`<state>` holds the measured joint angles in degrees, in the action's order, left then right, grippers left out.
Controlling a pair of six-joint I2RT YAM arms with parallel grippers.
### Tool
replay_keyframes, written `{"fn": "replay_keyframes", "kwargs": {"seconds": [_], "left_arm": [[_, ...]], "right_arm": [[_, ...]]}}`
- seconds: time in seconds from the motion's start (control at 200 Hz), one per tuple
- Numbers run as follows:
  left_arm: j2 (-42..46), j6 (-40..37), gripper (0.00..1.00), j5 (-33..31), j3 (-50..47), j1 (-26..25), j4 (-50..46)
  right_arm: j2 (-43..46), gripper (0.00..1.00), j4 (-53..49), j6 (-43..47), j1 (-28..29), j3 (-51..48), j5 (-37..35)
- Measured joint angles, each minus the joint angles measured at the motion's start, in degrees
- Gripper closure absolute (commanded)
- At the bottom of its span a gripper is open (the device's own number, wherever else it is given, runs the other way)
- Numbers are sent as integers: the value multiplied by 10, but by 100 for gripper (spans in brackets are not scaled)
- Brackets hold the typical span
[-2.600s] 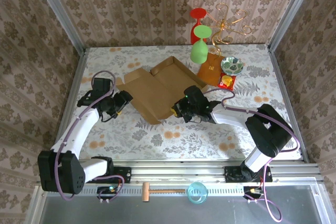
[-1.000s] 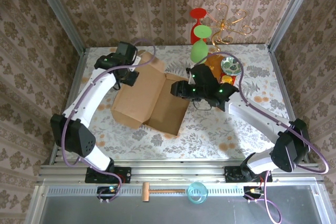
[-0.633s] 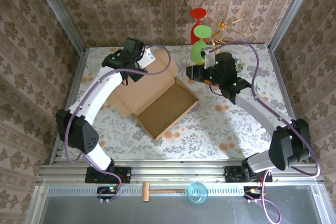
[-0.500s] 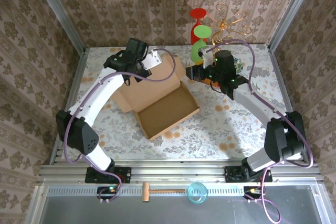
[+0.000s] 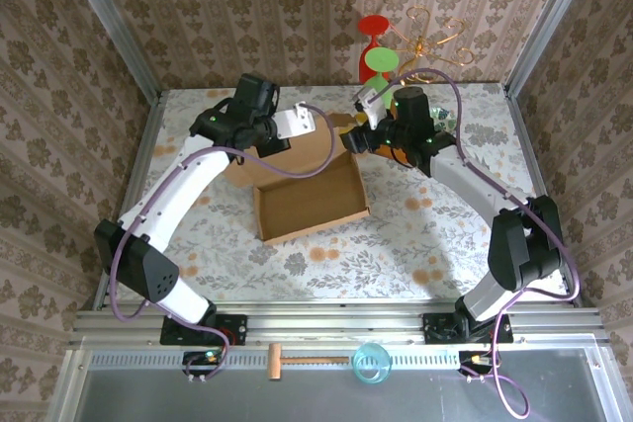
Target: Fold the paper box
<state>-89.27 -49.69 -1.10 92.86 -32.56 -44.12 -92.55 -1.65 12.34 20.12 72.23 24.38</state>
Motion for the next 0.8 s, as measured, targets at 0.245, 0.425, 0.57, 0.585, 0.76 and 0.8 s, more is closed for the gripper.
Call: {"fn": "replay_keyframes", "kwargs": {"seconds": [0.245,0.425,0.57,0.585,0.76,0.8], "left_arm": [[0,-20,100,16,0,0,-4],[0,-24,100,22,0,0,-4],[0,-8,64,29,0,1,-1],[0,-1,60,31,0,1,0],[12,135,44,91,-6,63,31],[23,172,43,109,-14,94,40]], "right_arm": [[-7,46,-18,42,2,7,-21],[-8,72,-25,55,8,13,-24],[-8,100,-29,59,17,13,-29],[-8,100,-30,55,18,13,-31],[-5,100,-32,59,15,1,-31],[-4,100,-33,59,14,-3,-30]]}}
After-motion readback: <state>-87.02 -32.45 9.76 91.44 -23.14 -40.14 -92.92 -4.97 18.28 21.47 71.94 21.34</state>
